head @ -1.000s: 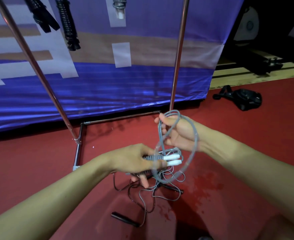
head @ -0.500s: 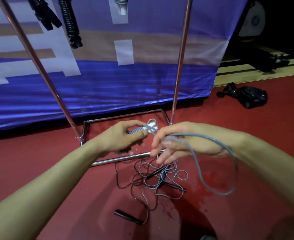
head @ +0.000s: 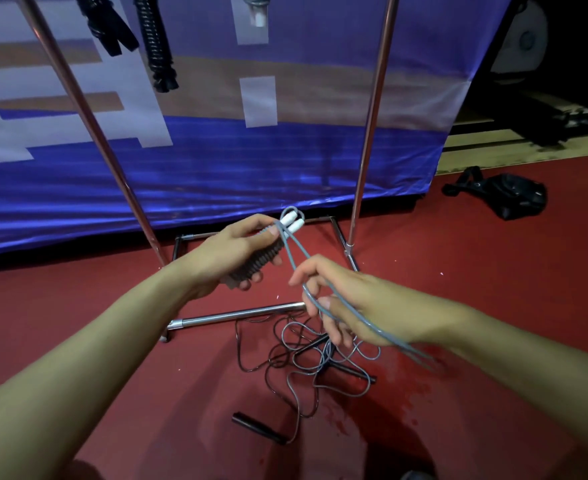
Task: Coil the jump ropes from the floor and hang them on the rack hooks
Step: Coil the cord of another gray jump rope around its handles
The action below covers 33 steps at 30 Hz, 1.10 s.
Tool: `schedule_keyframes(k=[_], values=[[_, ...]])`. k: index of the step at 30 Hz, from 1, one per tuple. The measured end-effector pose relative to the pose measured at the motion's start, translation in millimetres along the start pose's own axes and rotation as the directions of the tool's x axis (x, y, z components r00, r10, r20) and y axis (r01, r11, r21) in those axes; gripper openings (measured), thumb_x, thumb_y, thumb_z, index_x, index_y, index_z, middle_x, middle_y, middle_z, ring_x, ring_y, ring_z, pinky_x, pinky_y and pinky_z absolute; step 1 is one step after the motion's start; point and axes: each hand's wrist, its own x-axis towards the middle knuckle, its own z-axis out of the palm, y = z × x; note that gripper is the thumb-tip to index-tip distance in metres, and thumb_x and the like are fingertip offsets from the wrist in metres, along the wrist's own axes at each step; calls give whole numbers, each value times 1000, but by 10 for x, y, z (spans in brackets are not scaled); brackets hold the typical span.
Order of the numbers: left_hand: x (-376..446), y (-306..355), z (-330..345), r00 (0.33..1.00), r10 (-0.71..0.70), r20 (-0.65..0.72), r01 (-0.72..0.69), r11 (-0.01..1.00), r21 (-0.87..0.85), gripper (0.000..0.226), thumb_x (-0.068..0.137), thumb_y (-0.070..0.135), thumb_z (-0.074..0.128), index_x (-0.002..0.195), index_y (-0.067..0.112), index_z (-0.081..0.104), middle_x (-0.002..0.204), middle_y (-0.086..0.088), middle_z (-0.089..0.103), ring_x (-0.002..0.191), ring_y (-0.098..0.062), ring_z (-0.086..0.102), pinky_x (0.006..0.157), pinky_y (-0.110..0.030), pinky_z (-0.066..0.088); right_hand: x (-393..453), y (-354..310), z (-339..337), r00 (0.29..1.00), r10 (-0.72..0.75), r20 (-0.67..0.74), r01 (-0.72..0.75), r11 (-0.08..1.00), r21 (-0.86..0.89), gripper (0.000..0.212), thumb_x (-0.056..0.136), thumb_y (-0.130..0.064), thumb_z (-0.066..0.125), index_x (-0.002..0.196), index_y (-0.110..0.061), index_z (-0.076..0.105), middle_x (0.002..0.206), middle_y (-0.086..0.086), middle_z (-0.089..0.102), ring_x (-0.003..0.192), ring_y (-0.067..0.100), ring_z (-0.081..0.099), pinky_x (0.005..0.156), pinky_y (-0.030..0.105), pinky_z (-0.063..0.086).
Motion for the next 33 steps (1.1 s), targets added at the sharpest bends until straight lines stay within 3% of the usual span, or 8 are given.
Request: schedule_keyframes(k=[6, 9, 12, 16, 19, 26, 31, 33], values=[[2, 12, -44, 999, -22, 29, 25, 991, -129, 19, 109, 35, 46, 119, 22, 55, 87, -7, 66, 50, -19, 54, 37, -20, 37, 43, -10, -7, 993, -98, -59, 74, 944, -321, 40, 106, -4, 43, 137, -29, 49, 107, -15, 60, 64, 19, 63, 69, 25, 52], [0, 26, -80, 998, -35, 60, 46, 978, -201, 15, 108, 36, 46, 114, 24, 53, 86, -7, 65, 49, -18, 48, 40, -19, 35, 31, -20, -17, 991, -27, -128, -6, 969, -246, 55, 103, -1, 46, 143, -35, 30, 104, -6, 67, 62, 19, 59, 63, 30, 52], [8, 26, -104, 997, -28, 66, 42, 974, -224, 16, 108, 37, 45, 115, 25, 52, 86, -7, 65, 49, -18, 45, 43, -19, 33, 20, 8, -22, 997, 0, -81, -17, 979, -203, 48, 102, 6, 37, 135, -25, 51, 104, -7, 70, 68, 17, 61, 65, 32, 52], [33, -18, -131, 999, -2, -44, -6, 985, -170, 23, 108, 37, 48, 120, 20, 58, 87, -8, 66, 47, -18, 45, 49, -20, 33, 46, 86, -36, 987, 161, -6, -149, 925, 350, 47, 92, 10, 32, 115, -4, 71, 101, 7, 73, 66, 18, 58, 65, 25, 49], [44, -45, -168, 996, -4, -94, -11, 986, -165, 26, 108, 37, 49, 124, 19, 58, 87, -8, 66, 47, -18, 46, 52, -22, 33, 68, 161, -72, 987, 154, -43, -102, 813, 573, 33, 88, -8, 41, 107, -3, 68, 85, 9, 62, 52, 12, 34, 50, 26, 26], [23, -47, -114, 997, -27, -78, 11, 979, -202, 31, 106, 44, 50, 120, 19, 59, 85, -5, 65, 47, -14, 44, 43, -18, 34, 79, 299, -66, 967, 195, -166, -110, 902, 417, 24, 111, -19, 35, 134, -25, 39, 70, -1, 36, 48, 8, 22, 43, 19, 25], [-5, 14, -91, 998, 17, -65, -27, 989, -149, 38, 100, 57, 55, 116, 24, 64, 84, -1, 63, 48, -12, 41, 50, -19, 28, 36, 315, -47, 972, 233, -34, -231, 972, 39, 30, 112, -31, 35, 99, -26, 61, 68, -6, 41, 53, 10, 32, 50, 26, 30], [-24, 12, -82, 997, 20, -75, -30, 991, -129, 29, 99, 56, 57, 105, 29, 64, 83, -1, 64, 48, -13, 42, 50, -20, 27, 6, 307, -88, 964, 265, -9, -263, 961, 83, 30, 112, -27, 35, 93, -19, 57, 67, -4, 38, 53, 10, 30, 49, 24, 30]])
